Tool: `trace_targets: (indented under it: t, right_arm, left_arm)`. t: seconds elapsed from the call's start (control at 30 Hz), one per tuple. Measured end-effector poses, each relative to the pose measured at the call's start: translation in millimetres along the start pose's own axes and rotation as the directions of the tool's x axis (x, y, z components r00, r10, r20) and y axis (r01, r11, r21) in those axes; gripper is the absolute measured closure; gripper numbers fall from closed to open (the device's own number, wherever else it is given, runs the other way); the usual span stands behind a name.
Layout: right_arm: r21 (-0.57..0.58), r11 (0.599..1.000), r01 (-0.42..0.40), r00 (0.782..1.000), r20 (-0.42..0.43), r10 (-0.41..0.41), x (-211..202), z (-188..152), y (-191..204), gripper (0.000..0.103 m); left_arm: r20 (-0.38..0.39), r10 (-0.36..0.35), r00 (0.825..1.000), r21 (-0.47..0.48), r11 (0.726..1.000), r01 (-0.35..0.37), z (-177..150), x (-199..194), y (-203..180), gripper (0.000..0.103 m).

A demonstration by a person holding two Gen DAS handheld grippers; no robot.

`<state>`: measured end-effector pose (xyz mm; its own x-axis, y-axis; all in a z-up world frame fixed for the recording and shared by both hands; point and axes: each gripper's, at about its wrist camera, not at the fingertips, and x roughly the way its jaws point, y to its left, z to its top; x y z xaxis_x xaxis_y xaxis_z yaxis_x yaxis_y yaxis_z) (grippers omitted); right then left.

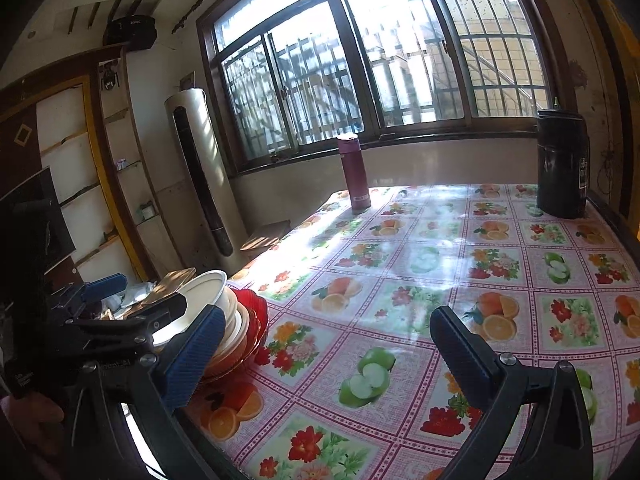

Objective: Organize plates and bowls

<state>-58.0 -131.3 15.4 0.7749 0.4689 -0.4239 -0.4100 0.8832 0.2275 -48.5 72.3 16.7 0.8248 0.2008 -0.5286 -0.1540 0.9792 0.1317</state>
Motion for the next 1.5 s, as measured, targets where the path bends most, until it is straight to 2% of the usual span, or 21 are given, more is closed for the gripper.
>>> trace_targets:
  t: [0.13,0.3,0.4,0.53,0.9,1.2,1.5]
  right_arm:
    - [-0.004,1.000,-0.028,1.000,0.000,0.028,3,-8,7,0.000]
    - [0.000,0.998,-0.064,0.997,0.032,0.064,4,-13,16,0.000]
    - [-0.002,0.997,-0.081,0.996,0.043,0.081,7,-17,23,0.000]
    - [0.005,0.994,-0.107,0.994,0.032,0.107,13,-26,31,0.000]
    - [-0.048,0.982,-0.182,0.983,-0.008,0.182,26,-35,72,0.000]
    - [-0.067,0.981,-0.180,0.984,-0.023,0.179,35,-36,96,0.000]
    - [-0.071,0.979,-0.189,0.981,-0.054,0.186,48,-40,101,0.000]
  left_arm:
    - [-0.018,-0.002,1.000,-0.032,0.999,0.002,-9,0,8,0.000]
    - [-0.001,0.084,0.996,-0.057,0.995,-0.084,-21,-6,21,0.000]
    - [-0.013,0.082,0.997,-0.090,0.993,-0.082,-29,-9,33,0.000]
    - [-0.049,0.095,0.994,-0.103,0.990,-0.100,-40,-11,44,0.000]
    - [-0.078,0.155,0.985,-0.135,0.977,-0.165,-52,-12,70,0.000]
    - [-0.113,0.187,0.976,-0.184,0.961,-0.206,-64,-5,94,0.000]
    - [-0.137,0.195,0.971,-0.189,0.957,-0.219,-68,1,100,0.000]
